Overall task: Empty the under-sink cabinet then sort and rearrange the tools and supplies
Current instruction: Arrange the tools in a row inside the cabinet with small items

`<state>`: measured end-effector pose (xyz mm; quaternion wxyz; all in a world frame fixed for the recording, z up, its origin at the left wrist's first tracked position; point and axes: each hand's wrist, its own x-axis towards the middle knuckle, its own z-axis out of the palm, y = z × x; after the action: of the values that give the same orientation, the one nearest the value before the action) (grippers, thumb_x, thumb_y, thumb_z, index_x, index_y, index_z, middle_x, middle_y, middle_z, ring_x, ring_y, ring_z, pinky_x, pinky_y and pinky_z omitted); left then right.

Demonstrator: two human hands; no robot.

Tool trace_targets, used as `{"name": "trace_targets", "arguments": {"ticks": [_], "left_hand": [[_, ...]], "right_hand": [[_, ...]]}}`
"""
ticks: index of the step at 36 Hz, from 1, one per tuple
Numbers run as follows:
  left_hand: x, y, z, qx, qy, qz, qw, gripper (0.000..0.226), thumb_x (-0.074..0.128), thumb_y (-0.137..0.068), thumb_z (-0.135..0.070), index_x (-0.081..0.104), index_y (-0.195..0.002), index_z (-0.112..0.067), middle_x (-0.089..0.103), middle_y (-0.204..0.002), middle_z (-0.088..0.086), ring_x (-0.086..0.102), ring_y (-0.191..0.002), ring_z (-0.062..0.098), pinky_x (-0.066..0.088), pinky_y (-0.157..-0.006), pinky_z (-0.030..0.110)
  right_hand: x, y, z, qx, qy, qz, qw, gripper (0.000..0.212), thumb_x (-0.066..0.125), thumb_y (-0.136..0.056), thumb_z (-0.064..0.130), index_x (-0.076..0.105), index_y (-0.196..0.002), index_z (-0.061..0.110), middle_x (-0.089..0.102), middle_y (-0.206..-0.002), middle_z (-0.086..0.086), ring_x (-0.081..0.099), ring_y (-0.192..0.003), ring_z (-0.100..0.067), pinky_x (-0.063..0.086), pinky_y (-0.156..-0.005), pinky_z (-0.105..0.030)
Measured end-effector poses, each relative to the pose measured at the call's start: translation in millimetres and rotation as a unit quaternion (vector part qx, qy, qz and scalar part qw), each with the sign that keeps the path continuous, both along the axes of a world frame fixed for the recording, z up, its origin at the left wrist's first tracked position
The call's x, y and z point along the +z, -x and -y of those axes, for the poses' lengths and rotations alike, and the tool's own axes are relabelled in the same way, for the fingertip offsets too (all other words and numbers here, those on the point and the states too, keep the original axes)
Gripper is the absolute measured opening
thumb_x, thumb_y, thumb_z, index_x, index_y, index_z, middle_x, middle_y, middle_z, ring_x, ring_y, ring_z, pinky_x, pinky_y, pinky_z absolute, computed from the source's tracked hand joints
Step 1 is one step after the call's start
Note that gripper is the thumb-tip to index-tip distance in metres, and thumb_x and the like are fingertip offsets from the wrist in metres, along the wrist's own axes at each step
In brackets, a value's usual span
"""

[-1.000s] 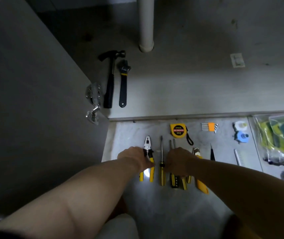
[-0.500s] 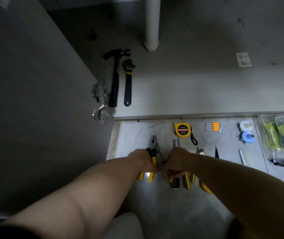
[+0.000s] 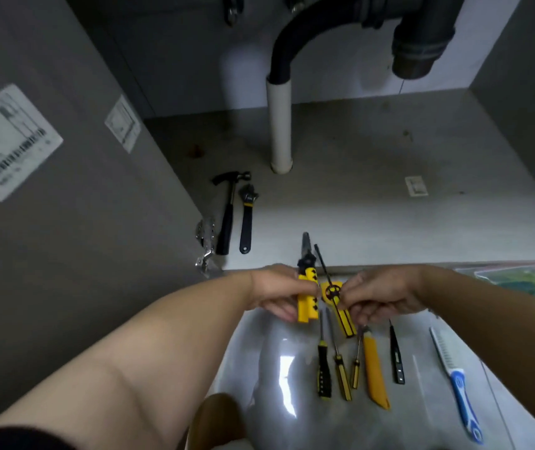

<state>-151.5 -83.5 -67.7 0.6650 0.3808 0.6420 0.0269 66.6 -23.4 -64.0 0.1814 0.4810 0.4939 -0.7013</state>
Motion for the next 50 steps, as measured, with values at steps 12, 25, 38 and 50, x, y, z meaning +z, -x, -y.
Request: {"name": "trace_targets", "arguments": {"ticks": [12,25,38,50], "left_hand": [[-22.2,32.3,-56.4,0.042,-0.199,-0.434,0.878,0.049,0.065,-0.058,-0.065,0.044,-0.067,-0.022,0.043,-0.065,-0.004,0.051,-0.071,0.023,0.037,-0.058,0.026],[-41.9,35.1,-74.6,0.012,-0.285,-0.493,0.822,0.056,0.062,-0.088,-0.057,0.062,-0.119,-0.011,0.06,-0.121,0.013,0.065,-0.105,0.033,0.039,-0.072,0.033],[-47.9,32.4,-48.6,0.014,-0.334,-0.427,0.84,0.075,0.064,-0.089,-0.045,0.027,-0.155,-0.038,0.034,-0.135,0.01,0.037,-0.129,0.03,0.049,-0.084,0.042],[-47.7,30.8,-46.8,0.013,-0.325,-0.454,0.83,0.064,0.058,-0.095,-0.045,0.032,-0.153,-0.037,0.034,-0.138,0.01,0.036,-0.126,0.032,0.044,-0.08,0.039]], "right_hand": [[-29.2,66.6,-42.3,-0.196,-0.266,-0.005,0.944,0.019,0.07,-0.086,0.024,0.064,-0.083,0.006,0.072,-0.062,-0.012,0.074,-0.059,-0.028,0.06,-0.054,-0.034],[-52.0,128.5,-58.1,-0.109,-0.386,0.135,0.906,0.041,0.063,-0.087,0.052,0.059,-0.063,0.018,0.062,-0.041,0.004,0.059,-0.034,-0.004,0.038,-0.037,-0.014],[-61.2,144.6,-57.5,-0.1,-0.446,0.165,0.874,0.026,0.066,-0.087,0.034,0.052,-0.096,0.014,0.064,-0.104,-0.013,0.063,-0.098,-0.035,0.044,-0.07,-0.031],[-64.3,144.4,-43.3,-0.133,-0.469,0.096,0.868,0.032,0.067,-0.087,0.024,0.055,-0.112,0.008,0.063,-0.112,-0.018,0.06,-0.105,-0.037,0.053,-0.085,-0.041]]}}
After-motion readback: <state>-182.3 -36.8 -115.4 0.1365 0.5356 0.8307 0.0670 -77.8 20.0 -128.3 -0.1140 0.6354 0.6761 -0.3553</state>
